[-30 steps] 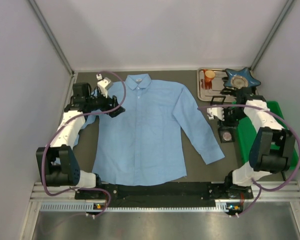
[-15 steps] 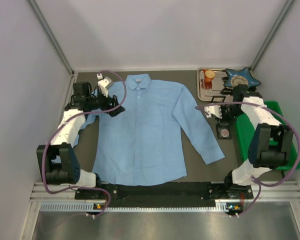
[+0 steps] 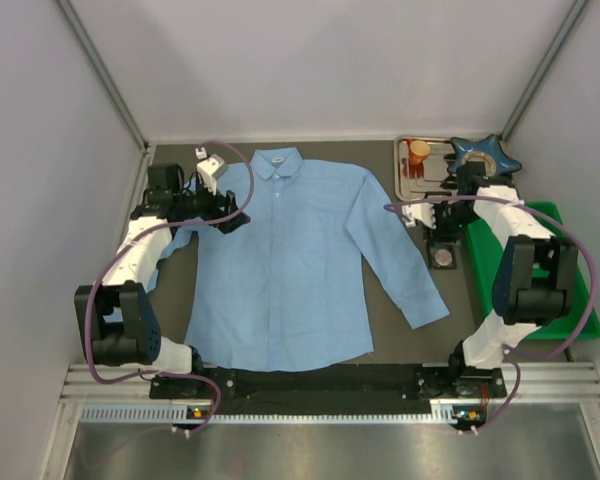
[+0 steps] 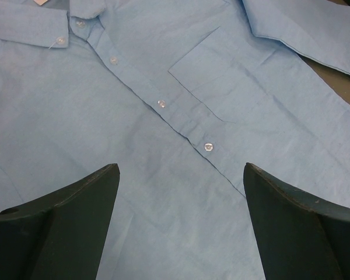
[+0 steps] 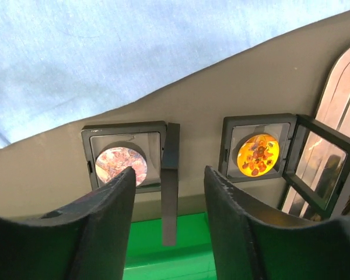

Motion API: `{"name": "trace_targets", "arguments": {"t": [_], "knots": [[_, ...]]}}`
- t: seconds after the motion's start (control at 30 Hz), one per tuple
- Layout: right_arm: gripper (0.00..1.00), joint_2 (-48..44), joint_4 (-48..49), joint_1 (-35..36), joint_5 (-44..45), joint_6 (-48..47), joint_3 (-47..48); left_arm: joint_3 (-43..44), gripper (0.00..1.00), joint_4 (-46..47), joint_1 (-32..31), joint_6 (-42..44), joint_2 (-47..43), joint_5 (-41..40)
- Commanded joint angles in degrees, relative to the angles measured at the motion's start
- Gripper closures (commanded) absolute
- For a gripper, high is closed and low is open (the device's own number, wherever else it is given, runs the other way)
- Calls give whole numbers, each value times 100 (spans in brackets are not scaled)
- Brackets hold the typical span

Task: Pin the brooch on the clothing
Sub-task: Move the brooch box to the center of the board, then pick up the brooch from the brooch box.

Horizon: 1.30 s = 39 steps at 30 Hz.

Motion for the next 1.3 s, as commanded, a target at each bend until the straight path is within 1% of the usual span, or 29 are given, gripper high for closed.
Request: {"name": "trace_targets", "arguments": {"t": [0.0, 0.03, 0.07, 0.1, 0.13, 0.17, 0.2, 0.23, 0.27, 0.3, 0.33, 0.37, 0.4, 0.43, 0.47, 0.5, 0.53, 0.57, 0.63, 0.67, 0.7, 0.73, 0.77, 0.93, 1.1, 1.27], "knots": [[45, -84, 109, 81, -215, 237, 342, 220, 8, 20, -33, 128, -3, 107], [44, -154, 143, 73, -215, 551, 438, 229, 8, 20, -24, 111, -3, 107], [39, -198, 153, 55, -311, 746, 509, 247, 8, 29, -24, 93, 5, 90], [37, -277, 153, -15, -399, 948, 579, 256, 8, 37, -24, 93, -3, 81], [34, -460, 222, -68, -504, 1454, 736, 256, 8, 55, -24, 67, -3, 72], [28, -584, 301, -94, -653, 1764, 799, 247, 8, 64, -24, 49, -12, 72], [27, -716, 433, -138, -698, 2141, 843, 238, 8, 81, -15, 14, -21, 63], [26, -1030, 608, -199, -707, 3102, 843, 229, 8, 125, -24, -38, -30, 63], [25, -1207, 1053, -226, -637, 3608, 782, 194, 8, 239, -15, -117, -47, 63], [25, -1383, 1302, -226, -498, 4152, 686, 159, 8, 344, -6, -205, -56, 37], [25, -1602, 1626, -235, -305, 5332, 381, 133, 8, 458, -6, -397, -56, 46], [20, -1970, 1916, -244, -68, 5884, 230, 72, 8, 538, 2, -469, -82, 46], [17, -2156, 1963, -253, -66, 6307, 89, 45, 7, 713, 2, -556, -91, 37], [14, -2315, 2050, -261, 4, 7085, -243, 10, 7, 810, 2, -705, -109, 11], [13, -2604, 2199, -262, 240, 7581, -473, -43, 7, 889, 2, -759, -118, 11], [12, -2694, 2383, -262, 390, 8003, -675, -61, 7, 977, 2, -803, -118, 2], [11, -2773, 2368, -262, 522, 8590, -964, -70, 7, 1013, 2, -882, -109, -24], [13, -2869, 2359, -305, 471, 8779, -1124, -70, 7, 1031, 2, -900, -100, -16], [12, -3159, 2411, -349, 296, 9139, -1536, -52, 7, 1040, 2, -935, -100, -59], [15, -3221, 2446, -323, 190, 9185, -1669, -52, 7, 1048, 2, -935, -100, -77], [19, -3257, 2447, -314, 294, 9281, -1749, -61, 7, 1048, 2, -918, -100, -86], [23, -3266, 2447, -314, 504, 9595, -1941, -52, 7, 1031, 2, -909, -100, -86], [28, -3266, 2447, -314, 906, 9668, -2030, -61, 7, 1031, 2, -917, -91, -112], [30, -2906, 2438, -305, 1603, 9913, -2521, -52, 7, 1031, 2, -926, -39, -121], [32, -2923, 3219, -305, 1894, 10275, -3242, -52, 7, 1162, 2, -1049, 67, -139], [35, -2643, 3589, -297, 2359, 10354, -3428, -26, 7, 1180, -6, -1085, 93, -156]]}}
